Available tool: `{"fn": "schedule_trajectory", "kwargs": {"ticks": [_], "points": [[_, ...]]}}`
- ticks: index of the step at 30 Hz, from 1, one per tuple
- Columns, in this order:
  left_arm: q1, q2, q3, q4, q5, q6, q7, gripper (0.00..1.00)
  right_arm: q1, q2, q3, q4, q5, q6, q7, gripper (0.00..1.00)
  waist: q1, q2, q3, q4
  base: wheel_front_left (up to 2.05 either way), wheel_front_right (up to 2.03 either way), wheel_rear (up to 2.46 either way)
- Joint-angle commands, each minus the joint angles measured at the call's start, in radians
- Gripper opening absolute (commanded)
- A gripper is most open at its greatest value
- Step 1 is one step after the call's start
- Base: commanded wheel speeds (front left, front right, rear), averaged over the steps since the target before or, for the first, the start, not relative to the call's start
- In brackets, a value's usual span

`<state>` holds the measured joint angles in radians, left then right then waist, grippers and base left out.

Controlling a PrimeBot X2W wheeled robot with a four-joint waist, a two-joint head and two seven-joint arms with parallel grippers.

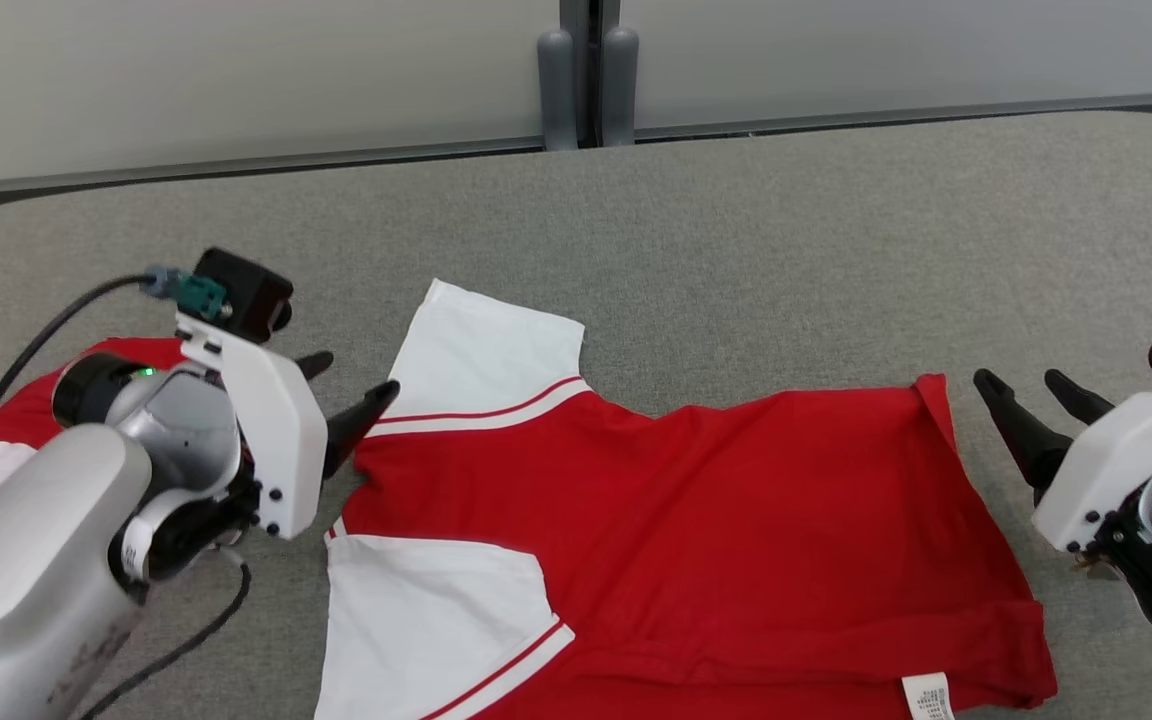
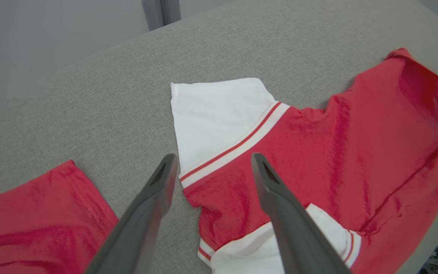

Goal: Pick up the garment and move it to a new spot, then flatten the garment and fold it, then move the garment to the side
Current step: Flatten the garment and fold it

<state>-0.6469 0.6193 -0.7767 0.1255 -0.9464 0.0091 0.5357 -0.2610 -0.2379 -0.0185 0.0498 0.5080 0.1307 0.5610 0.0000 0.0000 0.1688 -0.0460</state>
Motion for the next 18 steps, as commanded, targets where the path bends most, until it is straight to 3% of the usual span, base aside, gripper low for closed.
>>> {"fn": "schedule_trajectory", "kwargs": {"ticks": [1, 9, 18], "points": [[-0.042, -0.011, -0.003, 0.035, 0.006, -0.017, 0.011, 1.0, -0.035, -0.011, 0.014, 0.037, -0.001, 0.0, -0.006, 1.0, 0.0, 0.0, 0.038, -0.011, 0.0, 0.0, 0.0], [-0.26, -0.09, -0.026, 0.261, 0.021, -0.103, 0.069, 1.0, -0.226, -0.004, 0.118, 0.264, 0.029, 0.0, -0.021, 1.0, 0.0, 0.0, 0.148, -0.042, 0.0, 0.0, 0.0], [-0.379, -0.12, -0.043, 0.408, 0.018, -0.133, 0.055, 1.0, -0.341, 0.013, 0.227, 0.397, 0.077, 0.0, -0.063, 1.0, 0.0, 0.0, 0.237, -0.086, 0.0, 0.0, 0.0]]}}
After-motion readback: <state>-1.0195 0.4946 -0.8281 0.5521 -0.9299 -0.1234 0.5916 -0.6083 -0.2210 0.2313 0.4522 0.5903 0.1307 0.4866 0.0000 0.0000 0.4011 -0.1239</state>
